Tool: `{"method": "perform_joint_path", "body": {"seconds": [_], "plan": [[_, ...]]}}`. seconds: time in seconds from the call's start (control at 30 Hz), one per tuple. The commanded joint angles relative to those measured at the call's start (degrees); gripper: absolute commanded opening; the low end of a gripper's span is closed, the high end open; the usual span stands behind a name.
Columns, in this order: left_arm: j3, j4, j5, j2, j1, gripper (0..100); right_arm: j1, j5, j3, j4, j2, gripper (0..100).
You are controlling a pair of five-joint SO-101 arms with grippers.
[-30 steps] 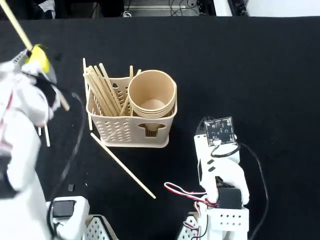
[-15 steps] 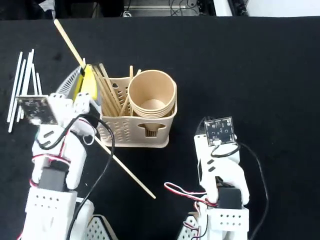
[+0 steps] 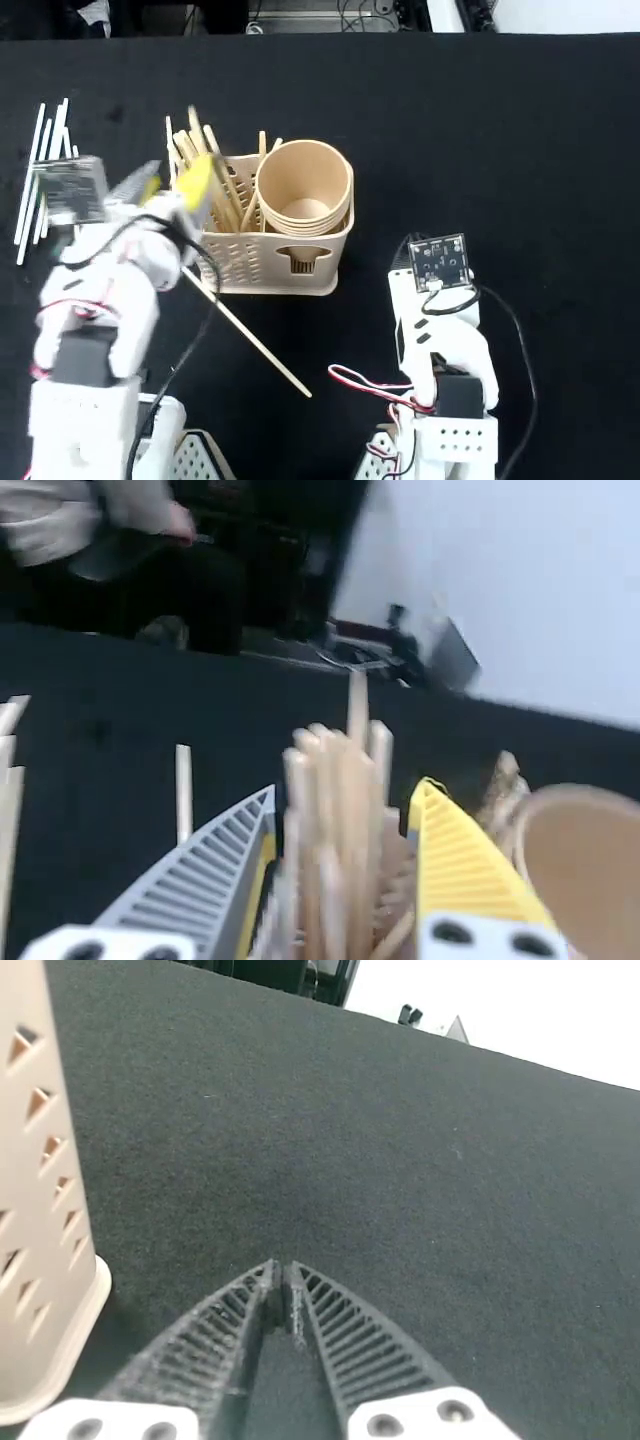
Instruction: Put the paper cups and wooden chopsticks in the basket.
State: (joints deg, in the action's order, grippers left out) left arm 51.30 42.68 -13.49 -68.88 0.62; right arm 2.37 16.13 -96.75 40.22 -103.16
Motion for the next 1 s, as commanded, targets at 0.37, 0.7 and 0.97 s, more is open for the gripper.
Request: {"method": "perform_joint_path", "body": {"seconds": [0.37, 0.7, 0.97], "plan": [[-35.65, 12.57, -8.26, 50.37, 16.92, 22, -0.62, 0.35, 0.22, 0.09, -3.82, 1.5], [-60.79, 17.32, -4.31, 89.93, 12.97, 22, -0.62, 0.35, 0.22, 0.09, -3.82, 1.5], [-84.88, 29.63, -2.20, 113.85, 12.79, 21, -0.62, 0.35, 0.22, 0.09, -3.82, 1.5]]}}
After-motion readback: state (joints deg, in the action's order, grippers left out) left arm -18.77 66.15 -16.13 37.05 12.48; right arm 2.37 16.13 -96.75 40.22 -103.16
